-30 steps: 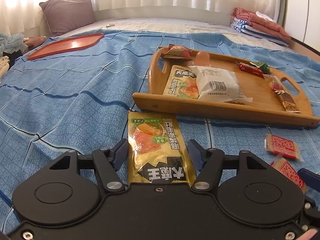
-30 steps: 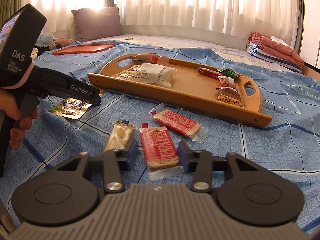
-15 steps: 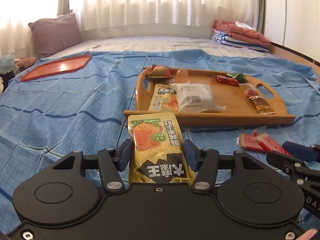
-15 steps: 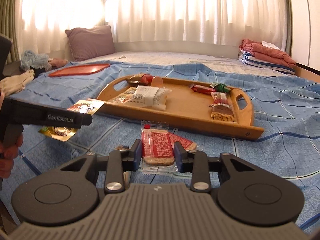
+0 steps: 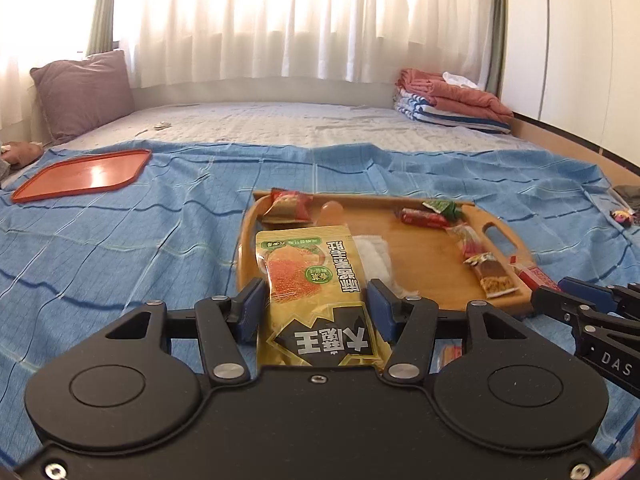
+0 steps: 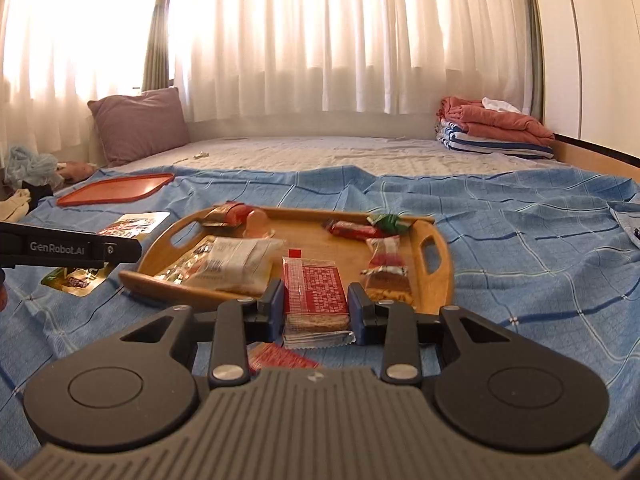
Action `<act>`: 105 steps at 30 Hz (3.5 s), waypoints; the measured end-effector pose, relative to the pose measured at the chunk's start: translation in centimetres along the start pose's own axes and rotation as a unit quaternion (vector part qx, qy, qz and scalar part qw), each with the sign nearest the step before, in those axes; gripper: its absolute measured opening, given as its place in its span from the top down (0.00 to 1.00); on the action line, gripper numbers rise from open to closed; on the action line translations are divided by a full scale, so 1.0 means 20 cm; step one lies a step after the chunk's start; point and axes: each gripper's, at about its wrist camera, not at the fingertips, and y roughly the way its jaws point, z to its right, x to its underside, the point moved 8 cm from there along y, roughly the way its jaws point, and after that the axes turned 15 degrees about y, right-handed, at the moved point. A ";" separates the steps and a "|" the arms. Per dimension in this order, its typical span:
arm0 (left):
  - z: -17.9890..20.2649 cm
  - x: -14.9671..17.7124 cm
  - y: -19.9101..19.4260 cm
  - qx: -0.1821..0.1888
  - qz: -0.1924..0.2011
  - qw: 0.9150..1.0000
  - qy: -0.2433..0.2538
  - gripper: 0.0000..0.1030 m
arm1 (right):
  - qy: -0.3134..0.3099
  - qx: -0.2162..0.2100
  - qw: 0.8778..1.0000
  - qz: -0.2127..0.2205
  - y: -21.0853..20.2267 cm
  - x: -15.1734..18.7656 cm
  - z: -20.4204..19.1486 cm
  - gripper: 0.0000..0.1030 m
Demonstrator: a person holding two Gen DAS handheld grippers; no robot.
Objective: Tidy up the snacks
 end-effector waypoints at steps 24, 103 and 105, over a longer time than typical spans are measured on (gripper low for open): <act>0.18 -0.52 1.00 0.085 -0.088 0.992 -0.024 0.49 | 0.031 0.036 0.998 -0.031 0.55 -0.16 0.06 0.62; 0.24 -0.25 0.01 0.072 -0.022 0.994 0.085 0.06 | -0.019 0.023 0.999 -0.042 0.02 -0.10 0.06 0.19; 0.25 -0.23 -0.04 0.073 -0.021 0.994 0.084 0.05 | -0.021 0.026 0.999 -0.042 -0.01 -0.08 0.07 0.19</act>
